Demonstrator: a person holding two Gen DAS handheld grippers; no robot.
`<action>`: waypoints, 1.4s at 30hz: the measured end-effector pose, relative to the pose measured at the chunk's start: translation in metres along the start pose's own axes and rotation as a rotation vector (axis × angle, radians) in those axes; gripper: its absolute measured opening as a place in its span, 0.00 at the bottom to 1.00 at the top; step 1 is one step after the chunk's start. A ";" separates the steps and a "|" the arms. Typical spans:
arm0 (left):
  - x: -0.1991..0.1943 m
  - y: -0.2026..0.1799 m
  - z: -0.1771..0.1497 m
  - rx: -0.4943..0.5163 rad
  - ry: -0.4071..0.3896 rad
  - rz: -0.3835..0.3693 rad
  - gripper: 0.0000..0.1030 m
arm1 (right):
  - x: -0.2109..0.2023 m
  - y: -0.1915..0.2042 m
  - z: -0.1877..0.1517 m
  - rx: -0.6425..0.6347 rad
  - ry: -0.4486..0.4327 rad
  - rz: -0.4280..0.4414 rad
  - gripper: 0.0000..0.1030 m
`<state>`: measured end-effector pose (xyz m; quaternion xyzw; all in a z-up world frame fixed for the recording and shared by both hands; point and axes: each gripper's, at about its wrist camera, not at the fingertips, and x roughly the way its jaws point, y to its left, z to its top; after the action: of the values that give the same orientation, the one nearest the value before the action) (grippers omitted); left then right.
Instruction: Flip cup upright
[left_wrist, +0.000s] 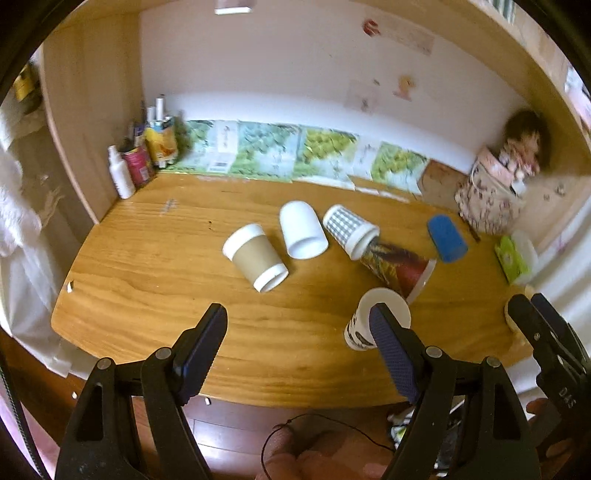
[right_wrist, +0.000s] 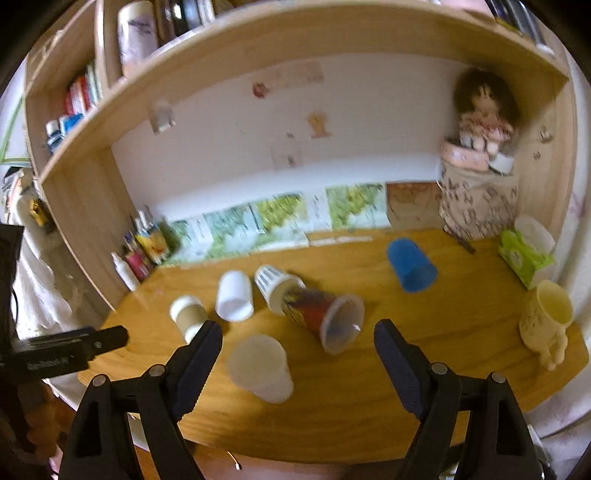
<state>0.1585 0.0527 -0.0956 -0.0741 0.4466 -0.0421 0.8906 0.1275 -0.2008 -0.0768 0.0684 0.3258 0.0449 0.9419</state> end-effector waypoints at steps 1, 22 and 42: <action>-0.004 0.002 0.001 -0.020 -0.001 -0.013 0.80 | -0.001 0.003 0.003 -0.009 0.000 -0.004 0.84; -0.119 -0.029 -0.033 -0.022 -0.384 0.050 1.00 | -0.099 0.015 -0.006 0.033 -0.005 0.014 1.00; -0.140 -0.054 -0.060 0.045 -0.543 0.060 1.00 | -0.156 0.013 -0.027 0.019 -0.245 -0.108 1.00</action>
<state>0.0268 0.0133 -0.0113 -0.0498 0.1922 -0.0041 0.9801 -0.0118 -0.2054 -0.0010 0.0645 0.2119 -0.0178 0.9750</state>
